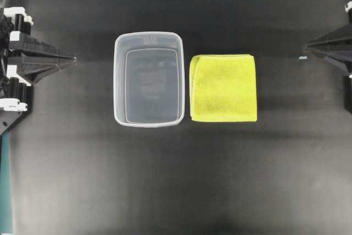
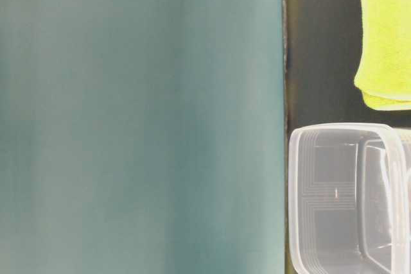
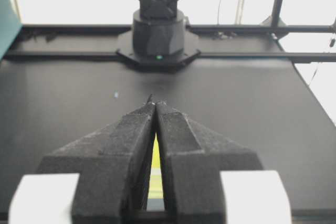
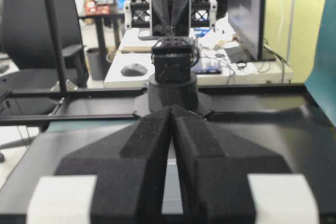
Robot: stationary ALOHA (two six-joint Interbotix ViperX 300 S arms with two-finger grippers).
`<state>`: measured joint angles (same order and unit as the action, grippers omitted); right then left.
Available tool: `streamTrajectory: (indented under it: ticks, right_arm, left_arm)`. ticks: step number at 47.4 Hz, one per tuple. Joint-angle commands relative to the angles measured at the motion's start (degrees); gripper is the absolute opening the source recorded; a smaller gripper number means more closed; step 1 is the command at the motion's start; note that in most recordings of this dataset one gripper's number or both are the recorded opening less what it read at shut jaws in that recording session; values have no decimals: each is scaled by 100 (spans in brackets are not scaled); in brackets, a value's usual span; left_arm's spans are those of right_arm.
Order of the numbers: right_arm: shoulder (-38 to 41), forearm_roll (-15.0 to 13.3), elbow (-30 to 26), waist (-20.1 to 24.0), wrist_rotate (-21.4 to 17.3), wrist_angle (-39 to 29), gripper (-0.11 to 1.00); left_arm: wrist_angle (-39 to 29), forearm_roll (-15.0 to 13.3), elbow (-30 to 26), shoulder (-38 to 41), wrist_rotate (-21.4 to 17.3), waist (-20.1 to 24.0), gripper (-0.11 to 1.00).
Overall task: Place the yellow towel into the container with the left arm.
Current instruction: 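Move the left gripper over the container toward the yellow towel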
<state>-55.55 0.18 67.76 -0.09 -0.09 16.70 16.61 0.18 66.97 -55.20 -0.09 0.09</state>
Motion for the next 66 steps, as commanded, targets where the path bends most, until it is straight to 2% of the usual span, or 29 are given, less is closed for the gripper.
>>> streamTrajectory:
  ticks: [1, 4, 7, 16, 31, 37, 46, 50, 53, 56, 66]
  right_arm:
    - [9, 26, -123, 26, -53, 70, 1]
    - [-26, 44, -123, 18, -53, 70, 7]
    - [-62, 53, -123, 9, -53, 53, 0]
    - [-158, 53, -123, 9, -167, -88, 0]
    - [-563, 53, -123, -158, -325, -1169, 3]
    - [-835, 53, -123, -202, -378, -1538, 21]
    - [-1310, 53, -105, -264, -501, -2224, 66]
    - [-1477, 53, -105, -272, -510, -2487, 74]
    - [-1564, 53, -105, -272, -510, -2602, 73]
    - [-1635, 53, -105, -272, -510, -2663, 72]
    - [-1714, 53, -88, -272, -501, -2716, 72]
  left_arm:
    - [-26, 211, -211, 141, 132, 114, 6]
    - [-105, 211, -369, 308, 202, 158, 1]
    - [-141, 211, -519, 510, 272, 176, 0]
    - [-316, 211, -1151, 1204, 281, 211, 0]
    - [-1731, 220, -2487, 2373, 211, 246, 0]
    - [-2479, 220, -3023, 2927, 211, 290, 0]
    - [-3261, 220, -3867, 3797, 202, 308, 0]
    - [-3393, 220, -4219, 4166, 202, 334, 2]
    - [-3463, 220, -4438, 4438, 193, 343, 7]
    - [-3507, 220, -4623, 4711, 185, 352, 17]
    - [-4113, 229, -5326, 5739, 185, 352, 76]
